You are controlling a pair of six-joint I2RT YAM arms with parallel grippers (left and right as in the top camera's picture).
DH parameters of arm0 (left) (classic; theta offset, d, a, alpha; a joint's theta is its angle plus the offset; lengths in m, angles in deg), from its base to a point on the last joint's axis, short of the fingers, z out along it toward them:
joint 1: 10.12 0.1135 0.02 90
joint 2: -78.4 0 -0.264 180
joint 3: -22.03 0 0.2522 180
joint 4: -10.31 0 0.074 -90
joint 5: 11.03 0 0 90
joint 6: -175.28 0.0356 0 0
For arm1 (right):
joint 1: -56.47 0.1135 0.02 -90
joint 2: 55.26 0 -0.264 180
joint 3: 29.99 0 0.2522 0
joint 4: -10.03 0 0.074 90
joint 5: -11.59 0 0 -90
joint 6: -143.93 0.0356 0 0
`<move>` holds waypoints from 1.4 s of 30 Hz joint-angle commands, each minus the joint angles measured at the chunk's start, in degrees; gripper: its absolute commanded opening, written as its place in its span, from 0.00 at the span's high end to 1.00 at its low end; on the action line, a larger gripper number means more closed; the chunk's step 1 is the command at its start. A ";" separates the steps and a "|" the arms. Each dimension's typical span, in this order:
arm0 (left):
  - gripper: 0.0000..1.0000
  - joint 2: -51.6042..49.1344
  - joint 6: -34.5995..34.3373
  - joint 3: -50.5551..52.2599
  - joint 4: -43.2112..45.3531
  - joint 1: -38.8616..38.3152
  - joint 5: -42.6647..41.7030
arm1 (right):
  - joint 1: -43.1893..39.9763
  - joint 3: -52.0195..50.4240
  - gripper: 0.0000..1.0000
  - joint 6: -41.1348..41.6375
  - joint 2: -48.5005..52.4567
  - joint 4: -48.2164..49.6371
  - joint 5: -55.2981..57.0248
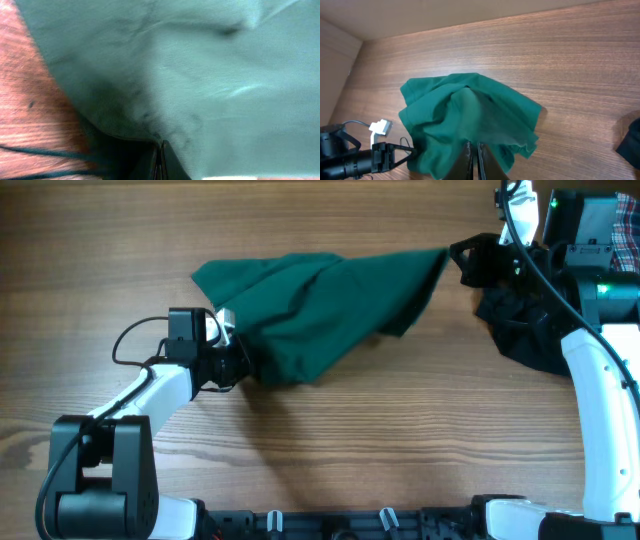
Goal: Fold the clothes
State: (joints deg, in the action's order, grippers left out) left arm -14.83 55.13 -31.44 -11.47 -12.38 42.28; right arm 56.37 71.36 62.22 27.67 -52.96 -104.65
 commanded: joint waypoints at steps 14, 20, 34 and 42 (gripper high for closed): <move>0.96 7.15 0.11 -8.50 1.22 1.16 -0.76 | -0.31 1.03 0.96 0.04 0.02 -4.50 3.15; 0.96 7.32 1.40 -9.14 -0.76 4.17 -0.79 | -0.31 -3.76 0.91 2.51 2.80 -7.89 5.46; 0.96 9.35 2.73 -9.14 -1.05 13.09 -0.76 | -0.31 -14.01 0.25 -0.55 12.24 -1.97 3.67; 0.96 9.35 3.15 -9.14 -1.05 14.34 1.01 | -0.33 -17.53 0.23 -0.96 14.97 -1.18 3.96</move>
State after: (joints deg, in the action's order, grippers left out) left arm -6.76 56.71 -39.83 -12.67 1.39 41.82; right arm 56.35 55.43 62.57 41.16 -54.62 -100.24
